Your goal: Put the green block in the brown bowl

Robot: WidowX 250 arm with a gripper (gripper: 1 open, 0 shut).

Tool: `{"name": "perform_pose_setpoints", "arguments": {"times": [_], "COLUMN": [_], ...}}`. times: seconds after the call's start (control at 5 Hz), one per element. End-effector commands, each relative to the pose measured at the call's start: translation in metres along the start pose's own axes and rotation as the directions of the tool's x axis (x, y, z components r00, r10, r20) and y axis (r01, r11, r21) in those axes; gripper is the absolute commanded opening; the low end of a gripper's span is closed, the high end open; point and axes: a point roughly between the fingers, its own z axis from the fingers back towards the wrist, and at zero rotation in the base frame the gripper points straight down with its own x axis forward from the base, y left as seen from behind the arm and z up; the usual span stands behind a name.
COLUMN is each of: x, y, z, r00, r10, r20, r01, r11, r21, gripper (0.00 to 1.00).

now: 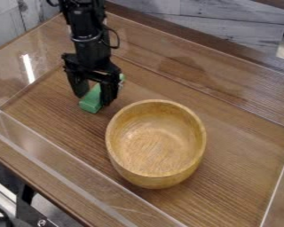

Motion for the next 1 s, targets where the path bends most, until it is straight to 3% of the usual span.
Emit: {"name": "perform_pose_setpoints", "arguments": {"times": [0.0, 0.8], "x": [0.0136, 0.0173], "y": [0.0001, -0.0033], "z": [0.0117, 0.0085], "r00": [0.999, 0.999], "r10": [-0.003, 0.024], "r20": [0.053, 0.037], "r01": [0.002, -0.024], "r11": [1.0, 1.0], "r21": [0.016, 0.004], "gripper": [1.0, 1.0]}}
